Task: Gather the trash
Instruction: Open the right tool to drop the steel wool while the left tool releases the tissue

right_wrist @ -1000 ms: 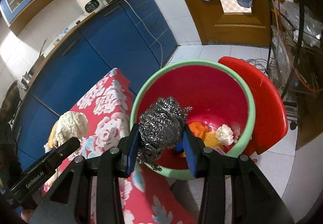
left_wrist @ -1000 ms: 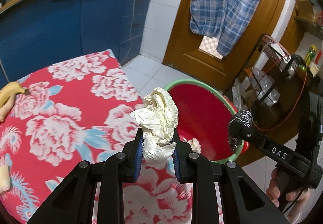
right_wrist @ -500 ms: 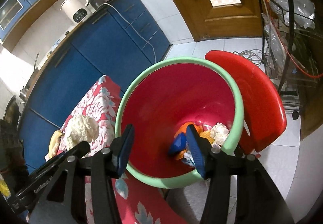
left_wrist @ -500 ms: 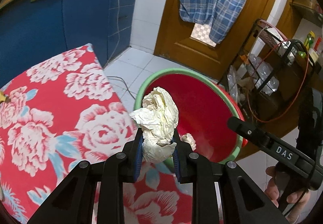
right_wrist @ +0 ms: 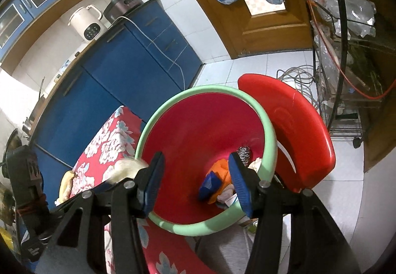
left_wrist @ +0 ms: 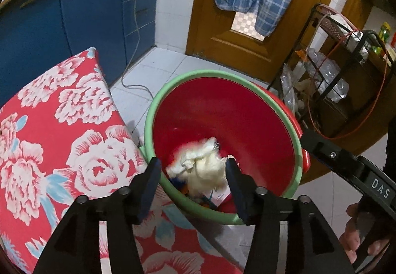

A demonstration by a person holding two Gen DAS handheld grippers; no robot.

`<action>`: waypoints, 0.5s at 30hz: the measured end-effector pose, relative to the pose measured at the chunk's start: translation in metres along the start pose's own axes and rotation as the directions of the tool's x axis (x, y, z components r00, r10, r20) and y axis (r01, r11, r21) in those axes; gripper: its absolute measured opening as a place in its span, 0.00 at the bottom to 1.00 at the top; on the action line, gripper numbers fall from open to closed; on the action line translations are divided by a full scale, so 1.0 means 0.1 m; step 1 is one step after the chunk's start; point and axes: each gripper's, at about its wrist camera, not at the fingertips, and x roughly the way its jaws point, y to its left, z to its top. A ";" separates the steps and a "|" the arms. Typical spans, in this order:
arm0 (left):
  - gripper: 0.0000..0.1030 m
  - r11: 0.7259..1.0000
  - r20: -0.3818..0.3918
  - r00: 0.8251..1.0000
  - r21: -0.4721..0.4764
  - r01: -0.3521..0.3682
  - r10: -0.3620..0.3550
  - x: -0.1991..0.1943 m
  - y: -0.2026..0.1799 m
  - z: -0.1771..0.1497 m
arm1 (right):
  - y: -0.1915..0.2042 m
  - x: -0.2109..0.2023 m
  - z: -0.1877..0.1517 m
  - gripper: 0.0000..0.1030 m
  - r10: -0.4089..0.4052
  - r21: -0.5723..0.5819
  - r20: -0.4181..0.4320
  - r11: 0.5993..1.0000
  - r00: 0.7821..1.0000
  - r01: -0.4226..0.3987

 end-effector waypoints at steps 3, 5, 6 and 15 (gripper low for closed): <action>0.55 1.000 0.003 1.000 -0.021 -0.007 0.007 -0.02 0.03 0.00 | -0.02 0.01 0.00 0.55 0.001 -0.001 -0.006 1.000 1.000 -0.001; 0.55 0.999 0.003 1.000 -0.032 -0.012 0.012 -0.04 0.06 0.00 | -0.01 0.00 0.00 0.55 -0.006 -0.010 -0.011 1.000 1.000 0.006; 0.55 0.999 0.000 1.000 -0.039 -0.014 0.014 -0.04 0.08 0.00 | 0.01 -0.01 0.00 0.55 -0.007 -0.015 -0.012 1.000 1.000 0.007; 0.55 0.997 0.045 0.998 -0.059 -0.042 0.044 -0.33 0.16 -0.01 | 0.20 -0.11 -0.03 0.55 -0.001 -0.080 -0.012 0.997 1.000 0.000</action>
